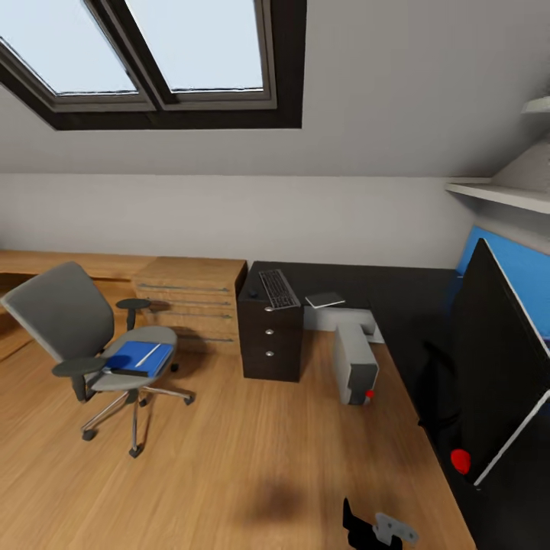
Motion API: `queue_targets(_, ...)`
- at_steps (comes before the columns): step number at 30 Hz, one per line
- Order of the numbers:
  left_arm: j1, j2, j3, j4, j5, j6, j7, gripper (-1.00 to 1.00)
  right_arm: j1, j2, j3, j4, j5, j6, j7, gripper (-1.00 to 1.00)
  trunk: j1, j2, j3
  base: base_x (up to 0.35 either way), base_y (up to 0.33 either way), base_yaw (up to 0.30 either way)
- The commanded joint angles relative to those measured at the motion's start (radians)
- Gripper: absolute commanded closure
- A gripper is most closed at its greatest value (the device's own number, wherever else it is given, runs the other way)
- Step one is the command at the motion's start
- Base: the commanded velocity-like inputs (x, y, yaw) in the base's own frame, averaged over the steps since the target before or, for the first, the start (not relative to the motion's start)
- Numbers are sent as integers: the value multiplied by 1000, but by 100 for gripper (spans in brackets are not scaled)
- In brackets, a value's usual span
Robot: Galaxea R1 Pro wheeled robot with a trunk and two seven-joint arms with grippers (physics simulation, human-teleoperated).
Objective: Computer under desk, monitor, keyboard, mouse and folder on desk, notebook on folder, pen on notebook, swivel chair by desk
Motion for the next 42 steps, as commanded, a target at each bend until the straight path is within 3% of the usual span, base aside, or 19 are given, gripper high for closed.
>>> queue_targets(1,0,0,-2,-3,10,2,4,-100,-1,0,6,2,-5,-4,4,-100,-4,6,2,-341,0,0)
queue_targets(11,1,-1,-2,-3,10,2,4,-100,-1,0,6,2,31,-4,4,-100,-43,76,33,-341,0,0)
queue_targets(30,1,-1,-3,-3,10,0,3,-100,-1,1,6,3,37,-4,4,-100,-116,209,93,-341,-4,0)
queue_targets(42,1,-2,-4,-3,8,-1,3,-100,-1,2,6,3,37,-4,4,-100,-162,293,131,-338,-129,0)
